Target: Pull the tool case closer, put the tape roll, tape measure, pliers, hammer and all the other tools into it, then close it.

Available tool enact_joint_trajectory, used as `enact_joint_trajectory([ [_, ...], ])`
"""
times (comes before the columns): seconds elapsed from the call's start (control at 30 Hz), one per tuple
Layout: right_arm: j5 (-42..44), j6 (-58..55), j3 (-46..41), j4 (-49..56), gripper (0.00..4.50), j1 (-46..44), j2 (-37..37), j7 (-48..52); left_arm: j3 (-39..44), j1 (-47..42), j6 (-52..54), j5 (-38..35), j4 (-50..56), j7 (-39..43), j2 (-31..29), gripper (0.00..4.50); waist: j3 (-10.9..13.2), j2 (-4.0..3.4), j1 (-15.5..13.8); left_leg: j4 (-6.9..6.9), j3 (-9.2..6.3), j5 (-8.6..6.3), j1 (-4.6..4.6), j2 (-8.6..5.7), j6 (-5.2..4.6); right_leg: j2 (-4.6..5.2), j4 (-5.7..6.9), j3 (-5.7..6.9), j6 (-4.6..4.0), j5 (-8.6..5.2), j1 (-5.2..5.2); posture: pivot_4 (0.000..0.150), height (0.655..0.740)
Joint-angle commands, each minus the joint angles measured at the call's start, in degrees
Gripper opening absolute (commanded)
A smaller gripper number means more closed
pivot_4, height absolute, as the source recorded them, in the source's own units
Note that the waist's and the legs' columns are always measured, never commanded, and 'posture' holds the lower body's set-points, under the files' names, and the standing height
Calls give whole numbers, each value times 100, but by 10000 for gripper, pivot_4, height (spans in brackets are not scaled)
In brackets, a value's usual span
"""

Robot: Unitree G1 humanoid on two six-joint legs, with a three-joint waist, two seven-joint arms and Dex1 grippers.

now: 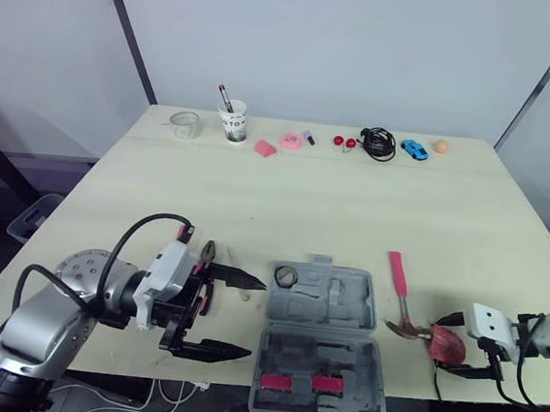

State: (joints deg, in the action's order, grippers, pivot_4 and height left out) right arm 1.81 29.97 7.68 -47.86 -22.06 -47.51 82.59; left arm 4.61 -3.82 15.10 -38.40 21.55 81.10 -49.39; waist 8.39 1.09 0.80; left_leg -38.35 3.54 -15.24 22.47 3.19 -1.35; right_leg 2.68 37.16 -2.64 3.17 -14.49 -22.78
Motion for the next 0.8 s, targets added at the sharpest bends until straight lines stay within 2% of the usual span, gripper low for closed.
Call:
enact_joint_trajectory([
  [0.03,-37,105,-20,-97,44677,-78,-37,-9,179,23,-8,-93,185,0,-73,45000,0,0,0,0,0,0,0,0,0,0,0,0,0,0,0,1500,7400],
  [0.23,42,-276,-176,-110,44677,47,-86,-299,198,28,-39,-86,150,31,-92,45000,0,0,-1,0,1,0,-3,0,0,0,0,-1,0,0,3,1500,7400],
  [0.5,585,-1122,-603,745,44677,730,-259,-418,21,-85,-84,-26,74,70,-15,45000,0,0,-18,0,0,0,-7,0,0,1,0,-1,0,0,9,1500,7400],
  [0.8,920,-1544,-882,1385,44677,1267,-147,-607,-85,-311,-68,-17,-56,146,19,45000,0,0,-2,0,0,0,-8,0,0,0,0,-1,0,0,8,1500,7400],
])
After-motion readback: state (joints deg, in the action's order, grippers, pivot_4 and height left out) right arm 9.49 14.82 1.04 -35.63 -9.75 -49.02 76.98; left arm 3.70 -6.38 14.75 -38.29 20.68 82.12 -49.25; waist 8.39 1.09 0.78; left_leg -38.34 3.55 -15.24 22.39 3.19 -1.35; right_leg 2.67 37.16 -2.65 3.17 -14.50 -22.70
